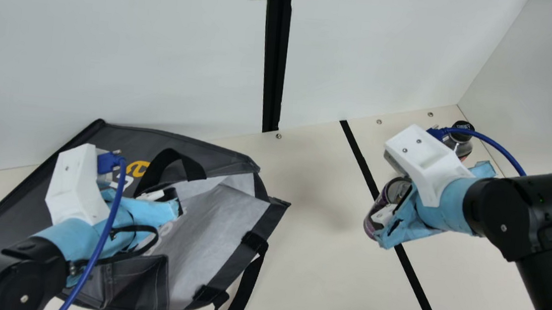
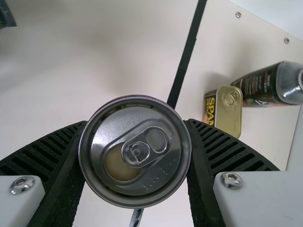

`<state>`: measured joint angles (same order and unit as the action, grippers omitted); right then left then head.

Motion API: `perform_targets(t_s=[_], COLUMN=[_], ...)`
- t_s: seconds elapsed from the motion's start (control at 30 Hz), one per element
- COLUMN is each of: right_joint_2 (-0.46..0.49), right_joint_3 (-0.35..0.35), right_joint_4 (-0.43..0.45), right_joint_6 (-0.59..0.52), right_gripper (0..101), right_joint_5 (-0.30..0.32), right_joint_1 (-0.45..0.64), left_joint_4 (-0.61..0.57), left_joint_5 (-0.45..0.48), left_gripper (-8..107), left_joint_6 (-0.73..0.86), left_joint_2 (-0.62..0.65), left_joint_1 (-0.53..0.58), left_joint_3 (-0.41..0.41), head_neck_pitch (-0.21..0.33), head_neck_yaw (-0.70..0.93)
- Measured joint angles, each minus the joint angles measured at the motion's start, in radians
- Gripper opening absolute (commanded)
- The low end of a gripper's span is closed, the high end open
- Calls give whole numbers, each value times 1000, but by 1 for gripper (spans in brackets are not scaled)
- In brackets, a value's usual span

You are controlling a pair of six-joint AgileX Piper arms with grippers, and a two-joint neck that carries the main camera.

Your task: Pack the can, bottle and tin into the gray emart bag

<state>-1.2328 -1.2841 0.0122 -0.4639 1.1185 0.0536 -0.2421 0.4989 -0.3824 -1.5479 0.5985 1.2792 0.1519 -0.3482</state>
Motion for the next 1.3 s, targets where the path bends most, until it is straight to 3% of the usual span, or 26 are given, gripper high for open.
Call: perform_targets(t_s=[0.8,1.3], right_joint_2=[12,20], right_joint_3=[11,15], right_joint_4=[-12,-79], right_joint_6=[56,64], right_gripper=[0,0], right_joint_5=[29,26], right_joint_1=[-216,-294], left_joint_4=[0,0], left_joint_5=[0,0], left_gripper=[10,10], left_joint_6=[0,0], left_joint_2=[0,0], left_joint_1=[0,0], left_joint_3=[0,0], head_neck_pitch=[0,0], head_neck_yaw=[0,0])
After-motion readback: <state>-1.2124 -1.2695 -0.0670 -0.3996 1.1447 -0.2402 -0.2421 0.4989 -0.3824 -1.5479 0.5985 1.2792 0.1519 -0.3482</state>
